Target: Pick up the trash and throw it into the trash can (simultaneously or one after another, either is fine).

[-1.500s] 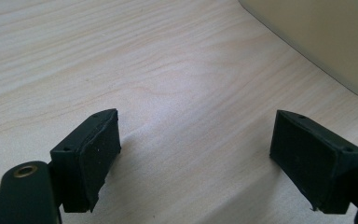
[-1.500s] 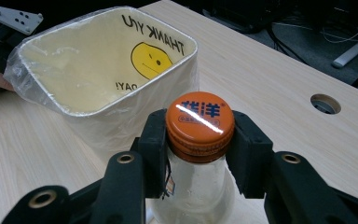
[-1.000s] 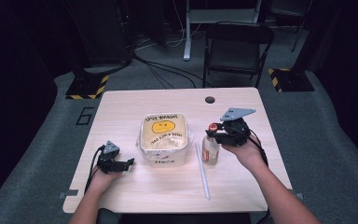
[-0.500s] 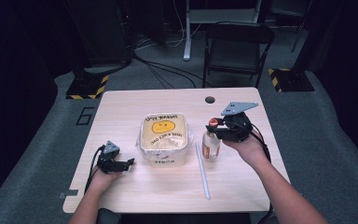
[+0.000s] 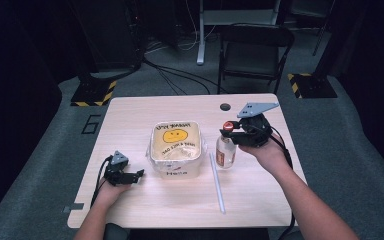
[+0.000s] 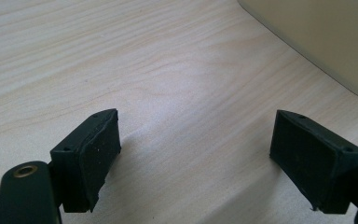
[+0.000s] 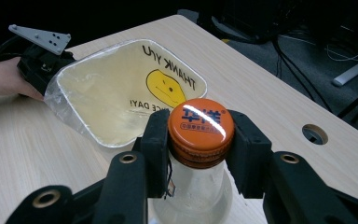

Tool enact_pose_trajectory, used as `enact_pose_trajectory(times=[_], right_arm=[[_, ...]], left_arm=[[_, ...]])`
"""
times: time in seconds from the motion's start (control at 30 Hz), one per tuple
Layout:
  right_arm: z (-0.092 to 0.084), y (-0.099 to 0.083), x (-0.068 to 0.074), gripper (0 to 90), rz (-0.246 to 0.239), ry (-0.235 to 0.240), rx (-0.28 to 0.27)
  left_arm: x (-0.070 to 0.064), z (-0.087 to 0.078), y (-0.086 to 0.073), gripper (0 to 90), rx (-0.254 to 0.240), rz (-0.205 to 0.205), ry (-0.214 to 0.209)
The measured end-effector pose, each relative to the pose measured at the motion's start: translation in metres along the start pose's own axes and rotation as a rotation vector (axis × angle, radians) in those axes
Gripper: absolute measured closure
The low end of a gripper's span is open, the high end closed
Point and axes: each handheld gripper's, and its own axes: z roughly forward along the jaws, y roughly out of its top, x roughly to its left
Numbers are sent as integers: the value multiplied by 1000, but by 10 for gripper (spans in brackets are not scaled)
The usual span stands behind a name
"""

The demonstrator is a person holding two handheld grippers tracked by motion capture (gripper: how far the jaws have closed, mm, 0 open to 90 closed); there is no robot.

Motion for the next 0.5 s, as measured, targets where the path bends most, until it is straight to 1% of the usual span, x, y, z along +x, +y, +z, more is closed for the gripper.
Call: enact_pose_trajectory(times=[0.03, 0.07, 0.33, 0.5], right_arm=[[0, 1, 1, 619, 4, 0, 2], [-1, 3, 0, 619, -4, 0, 1], [-5, 13, 3, 619, -15, 5, 8], [-11, 27, 4, 619, -27, 14, -5]], left_arm=[[0, 0, 0, 158, -1, 0, 0], [0, 0, 0, 158, -1, 0, -1], [0, 0, 0, 158, 0, 0, -1], [0, 0, 0, 158, 0, 0, -1]])
